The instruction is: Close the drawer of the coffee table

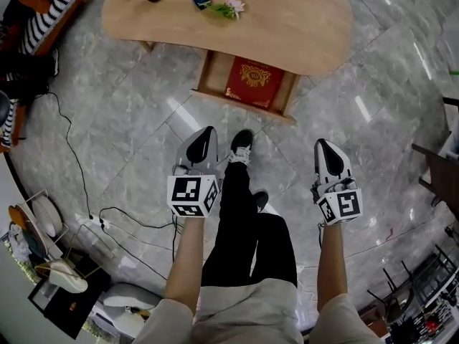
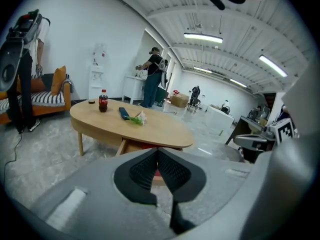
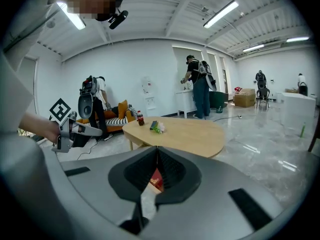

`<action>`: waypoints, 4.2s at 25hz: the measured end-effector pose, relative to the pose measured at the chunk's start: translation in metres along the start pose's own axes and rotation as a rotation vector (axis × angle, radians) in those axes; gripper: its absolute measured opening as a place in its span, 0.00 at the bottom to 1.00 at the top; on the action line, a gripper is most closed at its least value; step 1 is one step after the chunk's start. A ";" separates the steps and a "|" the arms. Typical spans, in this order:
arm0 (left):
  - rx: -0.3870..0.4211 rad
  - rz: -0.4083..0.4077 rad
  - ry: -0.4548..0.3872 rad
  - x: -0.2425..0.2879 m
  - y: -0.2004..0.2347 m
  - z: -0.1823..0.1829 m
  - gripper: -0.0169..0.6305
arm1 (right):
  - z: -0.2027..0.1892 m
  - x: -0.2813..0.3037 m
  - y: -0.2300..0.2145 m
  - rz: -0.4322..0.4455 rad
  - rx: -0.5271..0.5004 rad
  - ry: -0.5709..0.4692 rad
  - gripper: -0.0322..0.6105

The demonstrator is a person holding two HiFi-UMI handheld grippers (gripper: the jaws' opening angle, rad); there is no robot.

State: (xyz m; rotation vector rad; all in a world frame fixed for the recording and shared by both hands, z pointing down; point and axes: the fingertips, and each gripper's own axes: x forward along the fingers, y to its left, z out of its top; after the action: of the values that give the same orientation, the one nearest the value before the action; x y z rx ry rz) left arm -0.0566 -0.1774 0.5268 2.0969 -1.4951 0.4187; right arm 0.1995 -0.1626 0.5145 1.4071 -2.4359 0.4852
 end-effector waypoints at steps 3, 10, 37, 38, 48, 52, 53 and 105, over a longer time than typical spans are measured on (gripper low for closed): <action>0.007 0.005 -0.038 0.025 0.010 -0.038 0.04 | -0.043 0.011 -0.012 0.028 -0.045 -0.024 0.07; 0.020 0.016 -0.171 0.113 0.046 -0.121 0.04 | -0.146 0.055 -0.056 0.090 -0.137 -0.083 0.07; 0.181 0.000 -0.306 0.173 0.064 -0.176 0.04 | -0.242 0.121 -0.041 0.291 -0.357 -0.223 0.25; 0.183 -0.006 -0.307 0.173 0.064 -0.176 0.04 | -0.241 0.120 -0.042 0.284 -0.367 -0.222 0.22; 0.126 -0.054 -0.321 0.171 0.063 -0.172 0.04 | -0.235 0.118 -0.041 0.308 -0.389 -0.197 0.21; 0.112 -0.067 -0.366 0.166 0.058 -0.157 0.04 | -0.220 0.113 -0.043 0.311 -0.301 -0.269 0.21; 0.118 -0.069 -0.371 0.165 0.057 -0.154 0.04 | -0.217 0.111 -0.044 0.313 -0.287 -0.282 0.21; 0.129 -0.148 -0.327 0.284 0.053 -0.063 0.04 | -0.144 0.203 -0.148 0.238 -0.193 -0.252 0.22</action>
State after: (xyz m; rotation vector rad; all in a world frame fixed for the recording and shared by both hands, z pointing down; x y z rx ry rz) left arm -0.0064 -0.3744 0.7418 2.4520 -1.5069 0.1228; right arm 0.2417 -0.3282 0.7484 1.1670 -2.7816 0.1197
